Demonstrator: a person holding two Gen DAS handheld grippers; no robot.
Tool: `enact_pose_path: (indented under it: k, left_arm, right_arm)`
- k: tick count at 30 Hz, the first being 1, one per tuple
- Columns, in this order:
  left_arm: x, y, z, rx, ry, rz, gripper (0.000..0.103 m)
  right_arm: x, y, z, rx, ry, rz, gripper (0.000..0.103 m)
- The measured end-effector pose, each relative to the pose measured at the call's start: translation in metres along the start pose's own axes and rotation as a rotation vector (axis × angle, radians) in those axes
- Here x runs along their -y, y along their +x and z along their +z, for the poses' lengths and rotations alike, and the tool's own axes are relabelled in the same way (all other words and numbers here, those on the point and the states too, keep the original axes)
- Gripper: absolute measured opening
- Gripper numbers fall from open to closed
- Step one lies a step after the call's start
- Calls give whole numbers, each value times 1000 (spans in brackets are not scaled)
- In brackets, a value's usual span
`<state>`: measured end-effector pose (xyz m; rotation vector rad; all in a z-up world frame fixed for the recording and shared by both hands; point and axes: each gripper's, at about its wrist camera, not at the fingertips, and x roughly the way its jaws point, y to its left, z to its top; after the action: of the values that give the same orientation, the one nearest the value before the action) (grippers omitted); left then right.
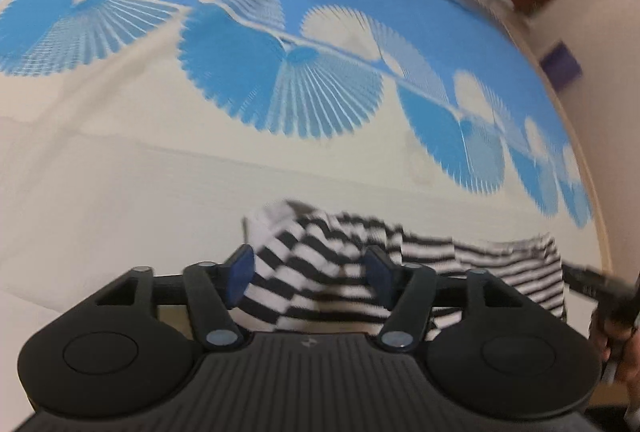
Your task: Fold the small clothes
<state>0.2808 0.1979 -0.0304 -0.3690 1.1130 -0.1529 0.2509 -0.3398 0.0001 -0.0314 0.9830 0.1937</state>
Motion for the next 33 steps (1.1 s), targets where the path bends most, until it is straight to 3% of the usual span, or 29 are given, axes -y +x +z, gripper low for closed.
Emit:
enact_pose_path:
  k: [2,3,4,5,8,10,12,14,17,19,21,25,28,30,31,32,33]
  left_arm:
    - [6,9,-4,-12,43,40,62]
    - [9,13,-5,-7,69,74,33]
    - [10,14,-5,0,80,92,5]
    - [9,11,-3,27,74,95,5]
    - [11,-18,6,251,44,78,4]
    - [19,-24,6,341,81,128,4]
    - [23,-10,7,302,97,185,4]
    - [22,17,6,196,102,238,4]
    - [19,52,2,41,135,251,11]
    - [20,54,3,48,160,285,27]
    - [13,47,10,49,113,262,31]
    - [-6,31,19,52,-30,176,42]
    - [-9,39,23,11,-44,161,43]
    - [-4,41,21,0,-17,183,42]
    - [-2,42,21,7,-9,186,37]
    - [-2,41,21,21,-7,178,29]
    - [0,38,23,43,-10,156,11]
  right_arm:
    - [-5,3,0,-3,-23,-14,48]
    - [-7,4,-1,-2,-25,-17,43]
    - [-9,4,0,10,-23,-18,14]
    - [-9,0,3,34,-15,-13,2]
    - [-5,-28,10,210,43,-27,2]
    - [0,-44,14,333,96,-55,0]
    - [2,-38,16,334,111,-129,0]
    - [6,-19,16,259,133,-205,0]
    - [14,12,14,116,156,-153,0]
    - [15,16,16,100,171,-120,2]
    - [17,10,20,122,205,-56,4]
    - [22,1,25,178,280,49,44]
    - [20,13,24,92,298,130,49]
    - [7,28,22,28,224,105,49]
    - [1,32,21,22,181,81,47]
    - [-5,34,22,29,145,69,26]
    - [-8,32,23,46,124,76,9]
